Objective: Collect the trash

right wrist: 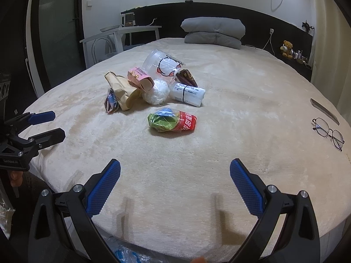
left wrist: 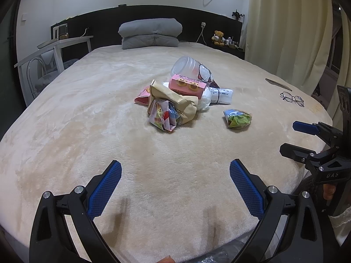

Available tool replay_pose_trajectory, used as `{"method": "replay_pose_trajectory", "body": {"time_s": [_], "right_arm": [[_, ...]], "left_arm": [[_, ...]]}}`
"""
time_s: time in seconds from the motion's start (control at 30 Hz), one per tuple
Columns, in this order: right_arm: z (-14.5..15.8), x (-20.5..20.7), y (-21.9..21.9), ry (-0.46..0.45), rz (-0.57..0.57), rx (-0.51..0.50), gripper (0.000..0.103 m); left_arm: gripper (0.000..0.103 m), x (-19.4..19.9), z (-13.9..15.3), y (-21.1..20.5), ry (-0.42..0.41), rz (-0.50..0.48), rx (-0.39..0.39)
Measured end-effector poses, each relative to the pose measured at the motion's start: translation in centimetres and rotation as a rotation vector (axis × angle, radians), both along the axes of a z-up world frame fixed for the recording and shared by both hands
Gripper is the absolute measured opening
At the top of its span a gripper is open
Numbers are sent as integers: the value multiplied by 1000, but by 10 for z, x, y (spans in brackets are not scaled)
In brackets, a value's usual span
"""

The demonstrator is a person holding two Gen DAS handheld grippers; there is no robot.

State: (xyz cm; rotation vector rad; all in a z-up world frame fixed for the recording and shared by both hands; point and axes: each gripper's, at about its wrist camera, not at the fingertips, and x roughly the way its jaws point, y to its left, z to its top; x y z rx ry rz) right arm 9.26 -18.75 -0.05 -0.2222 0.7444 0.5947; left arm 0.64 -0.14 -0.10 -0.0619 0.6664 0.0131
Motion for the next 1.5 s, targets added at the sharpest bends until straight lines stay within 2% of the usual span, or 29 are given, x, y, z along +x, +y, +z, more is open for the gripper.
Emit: {"method": "replay_pose_trajectory", "body": {"time_s": [0.13,0.2,0.27,0.33,0.9,1.07,1.3,1.5], "right_arm": [[-1,2,0,46,-5,3,99],[-1,1,0,39,-10,-18,99],[-1,0,3,-16,-6,-55,99],[-1,0,3,-41,-4,-47,99],[-2,1,5,-48,-10,-39,99],[0,3,7,-77,-7,-40,99],[0,13,16,-51,7,-51,99],[-4,29,26,-13,8,-51,99]], "left_arm": [[97,0,0,0,-1,2,-1],[97,1,-1,1,-2,3,-3],[97,1,-1,1,-2,2,-1],[97,1,-1,1,-1,1,-2],[97,3,-2,-2,13,-19,7],[97,7,-2,-2,14,-22,1],[97,16,-6,1,29,-5,25],[97,28,-10,7,47,-11,15]]}}
